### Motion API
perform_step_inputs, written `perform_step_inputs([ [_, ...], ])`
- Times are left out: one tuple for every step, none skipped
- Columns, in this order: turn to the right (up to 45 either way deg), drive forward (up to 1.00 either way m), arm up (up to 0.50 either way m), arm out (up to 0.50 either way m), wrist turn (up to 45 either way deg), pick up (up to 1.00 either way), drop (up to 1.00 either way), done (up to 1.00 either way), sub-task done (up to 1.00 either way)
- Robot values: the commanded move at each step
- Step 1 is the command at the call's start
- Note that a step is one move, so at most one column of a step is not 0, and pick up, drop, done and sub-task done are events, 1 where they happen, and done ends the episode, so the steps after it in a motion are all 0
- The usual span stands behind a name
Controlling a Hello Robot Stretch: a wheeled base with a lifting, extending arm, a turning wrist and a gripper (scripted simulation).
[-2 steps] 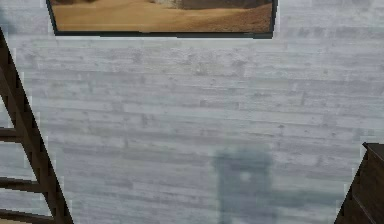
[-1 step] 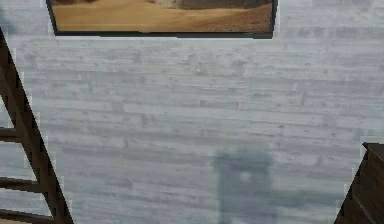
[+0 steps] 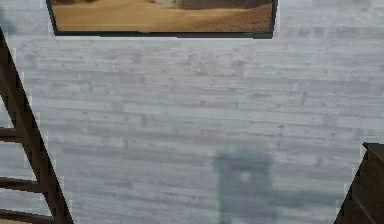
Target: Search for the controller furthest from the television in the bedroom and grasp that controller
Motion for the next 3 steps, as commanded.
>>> perform_step_inputs([
  [0.0,0.0,-0.1,0.0,0.0,0.0,0.0,0.0,0.0],
  [0.0,0.0,0.0,0.0,0.0,1.0,0.0,0.0,0.0],
  [0.0,0.0,0.1,0.0,0.0,0.0,0.0,0.0,0.0],
])
